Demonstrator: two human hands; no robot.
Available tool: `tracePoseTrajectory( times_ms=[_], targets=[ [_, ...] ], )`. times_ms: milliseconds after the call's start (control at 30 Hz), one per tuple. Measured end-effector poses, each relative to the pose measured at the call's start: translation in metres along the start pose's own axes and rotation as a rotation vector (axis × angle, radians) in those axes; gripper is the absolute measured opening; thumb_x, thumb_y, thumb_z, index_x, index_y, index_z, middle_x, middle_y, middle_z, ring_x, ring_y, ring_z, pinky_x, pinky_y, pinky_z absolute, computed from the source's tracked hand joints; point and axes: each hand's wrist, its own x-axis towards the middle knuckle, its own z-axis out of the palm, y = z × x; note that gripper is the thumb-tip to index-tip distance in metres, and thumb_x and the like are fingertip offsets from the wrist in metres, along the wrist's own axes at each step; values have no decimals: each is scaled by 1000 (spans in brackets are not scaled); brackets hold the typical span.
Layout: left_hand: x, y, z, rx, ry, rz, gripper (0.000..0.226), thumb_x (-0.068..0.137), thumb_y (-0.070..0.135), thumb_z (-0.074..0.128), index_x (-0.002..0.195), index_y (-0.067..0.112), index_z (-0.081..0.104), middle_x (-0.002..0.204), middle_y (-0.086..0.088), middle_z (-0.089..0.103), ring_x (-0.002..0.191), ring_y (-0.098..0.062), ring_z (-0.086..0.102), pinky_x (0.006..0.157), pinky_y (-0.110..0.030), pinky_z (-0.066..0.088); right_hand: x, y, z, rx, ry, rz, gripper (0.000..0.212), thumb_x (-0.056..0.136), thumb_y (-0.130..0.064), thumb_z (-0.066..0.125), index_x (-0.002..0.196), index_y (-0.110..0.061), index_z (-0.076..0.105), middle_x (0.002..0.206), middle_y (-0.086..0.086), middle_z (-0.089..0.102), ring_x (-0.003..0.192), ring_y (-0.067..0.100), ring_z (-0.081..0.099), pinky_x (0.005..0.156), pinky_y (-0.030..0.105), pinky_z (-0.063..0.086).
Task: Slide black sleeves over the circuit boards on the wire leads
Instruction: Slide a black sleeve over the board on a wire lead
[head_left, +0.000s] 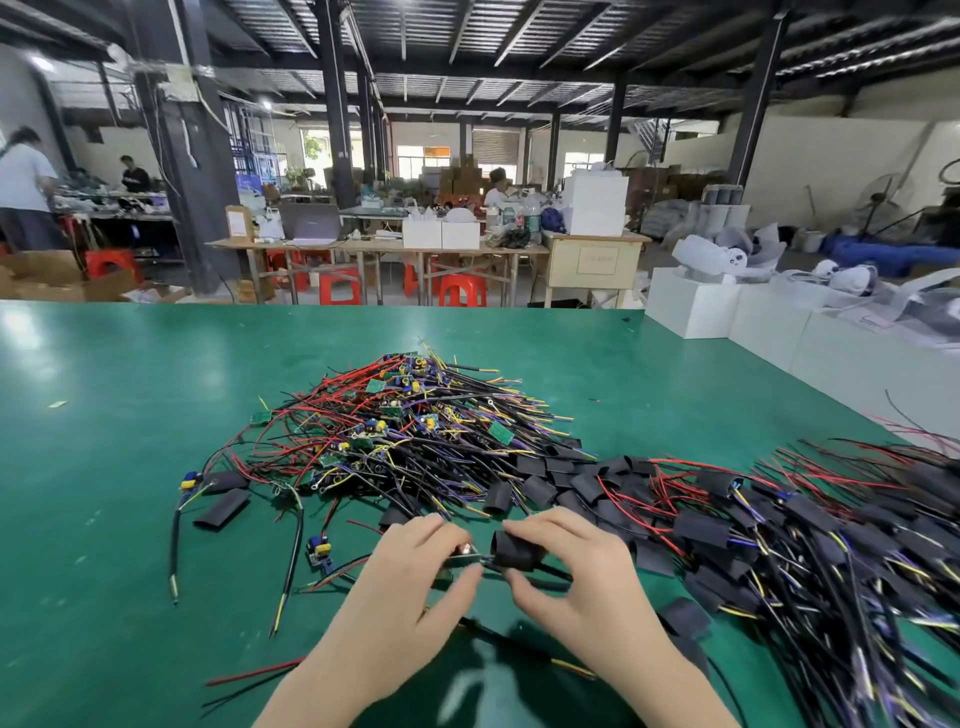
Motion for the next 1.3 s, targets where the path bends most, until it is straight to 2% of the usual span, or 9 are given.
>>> tracePoseTrajectory(
  times_ms=[100,300,467,567,633,833,1033,1167,1300],
  targets=[
    [0,1,0,-70,1,-11,19,101,34,39,102,28,58,94,21,48,93,0,45,88,-22,36,1,-1,1,-38,-19,-14,30,71,-22,73,100,-19,71,92,-12,65,87,10,56,82,27,48],
    [1,1,-2,-95,-16,31,14,96,20,57,108,23,63,98,15,53,96,3,46,90,-24,39,-1,2,3,-82,-86,-7,29,74,-28,69,102,-25,71,95,-16,65,89,8,53,82,24,46],
    [1,-1,-6,-178,-23,5,25,85,6,70,104,21,64,100,11,57,94,-5,57,85,-24,46,-1,2,2,-17,-178,1,30,76,-22,71,106,-20,71,94,-10,65,86,1,54,75,5,35],
    [1,-3,-5,-241,11,-35,25,81,4,74,99,18,65,95,9,62,91,-6,61,83,-22,49,-1,1,1,9,-159,-2,30,75,-19,74,105,-17,72,94,-6,67,84,4,57,74,12,45],
    [1,-4,-5,-322,34,-84,22,80,5,76,96,16,66,92,10,66,89,-5,64,83,-21,51,0,2,0,42,-127,6,31,74,-15,76,105,-15,73,95,-5,67,77,-3,55,68,15,50],
    [0,-7,-3,-471,21,-191,15,80,11,77,93,16,70,87,10,71,83,-7,68,80,-21,53,-1,5,0,87,-108,13,34,73,-8,76,106,-15,73,97,-6,65,69,-3,55,58,13,51],
    [0,-9,-7,-430,32,-123,24,76,4,79,94,19,71,89,11,68,85,-11,66,79,-21,52,-1,5,2,96,-99,24,31,71,-11,74,102,-15,75,93,-6,67,62,7,56,51,20,52],
    [0,-8,-8,-420,33,-96,27,76,2,78,94,22,72,91,10,67,88,-13,65,80,-22,52,-1,5,2,100,-105,48,31,68,-12,76,98,-18,75,90,-8,67,56,3,52,48,19,50],
    [-1,-8,-6,-403,18,-86,26,76,4,78,93,22,71,90,10,68,86,-11,65,79,-26,53,-1,4,3,101,-179,37,27,70,-13,72,96,-20,73,88,-8,65,74,7,56,52,24,51]
  ],
)
